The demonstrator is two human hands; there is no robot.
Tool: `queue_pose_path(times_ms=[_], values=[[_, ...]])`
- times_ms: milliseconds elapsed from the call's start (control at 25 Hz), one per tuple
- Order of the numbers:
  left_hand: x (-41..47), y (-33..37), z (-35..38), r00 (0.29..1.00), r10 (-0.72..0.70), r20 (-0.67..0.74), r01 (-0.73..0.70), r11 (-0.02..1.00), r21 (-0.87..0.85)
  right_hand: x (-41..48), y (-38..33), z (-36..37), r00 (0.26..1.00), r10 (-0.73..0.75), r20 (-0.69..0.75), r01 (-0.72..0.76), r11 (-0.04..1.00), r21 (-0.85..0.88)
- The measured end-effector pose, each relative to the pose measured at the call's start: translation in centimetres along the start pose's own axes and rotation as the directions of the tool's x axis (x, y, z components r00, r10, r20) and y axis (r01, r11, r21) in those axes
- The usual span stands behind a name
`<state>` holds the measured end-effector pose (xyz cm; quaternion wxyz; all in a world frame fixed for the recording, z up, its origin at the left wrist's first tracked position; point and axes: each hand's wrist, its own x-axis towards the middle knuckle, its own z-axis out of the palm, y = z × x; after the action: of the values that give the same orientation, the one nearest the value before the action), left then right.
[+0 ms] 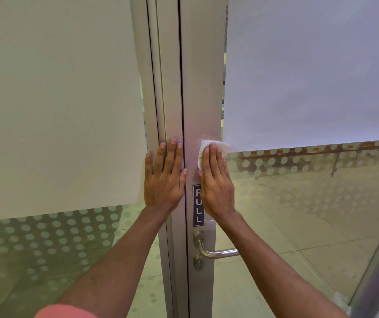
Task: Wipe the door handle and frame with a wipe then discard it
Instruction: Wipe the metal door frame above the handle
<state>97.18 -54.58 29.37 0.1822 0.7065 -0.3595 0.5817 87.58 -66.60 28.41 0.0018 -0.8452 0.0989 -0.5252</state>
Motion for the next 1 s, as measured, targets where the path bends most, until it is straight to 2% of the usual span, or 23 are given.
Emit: queue_pose_path(times_ms=[200, 360, 560, 600, 720, 760, 920, 1000], values=[[0.1, -0.1, -0.1, 1.000, 0.006, 0.006, -0.006, 1.000, 0.002, -6.1, 2.1, 0.2, 0.983, -0.085, 0.164, 0.100, 0.992, -0.082], [-0.1, 0.0, 0.2, 1.000, -0.001, 0.002, 0.001, 1.000, 0.005, -6.0, 1.0, 1.2, 0.990, -0.020, 0.137, 0.029, 0.997, -0.065], [0.0, -0.2, 0.0, 1.000, 0.011, -0.006, -0.011, 1.000, 0.015, -5.1, 0.1, 1.9, 0.953, -0.238, 0.187, 0.257, 0.962, -0.086], [0.0, -0.2, 0.0, 1.000, 0.012, -0.001, -0.012, 1.000, 0.008, -5.0, 0.9, 1.4, 0.955, -0.225, 0.194, 0.246, 0.965, -0.092], [0.1, 0.0, 0.1, 1.000, 0.002, 0.006, -0.002, 1.000, -0.005, -4.7, 0.8, 1.1, 0.994, -0.035, 0.103, 0.041, 0.998, -0.052], [0.0, 0.0, 0.0, 1.000, 0.002, 0.002, -0.002, 1.000, -0.002, -4.8, -0.1, 1.5, 0.995, -0.038, 0.094, 0.042, 0.998, -0.037], [0.1, 0.0, -0.2, 1.000, 0.006, -0.003, -0.006, 1.000, 0.003, -5.1, -0.9, 1.8, 0.957, -0.236, 0.168, 0.251, 0.965, -0.072], [0.1, 0.0, -0.4, 1.000, 0.003, -0.002, -0.003, 1.000, -0.004, -4.9, 0.1, 1.1, 0.971, -0.179, 0.160, 0.195, 0.976, -0.092]])
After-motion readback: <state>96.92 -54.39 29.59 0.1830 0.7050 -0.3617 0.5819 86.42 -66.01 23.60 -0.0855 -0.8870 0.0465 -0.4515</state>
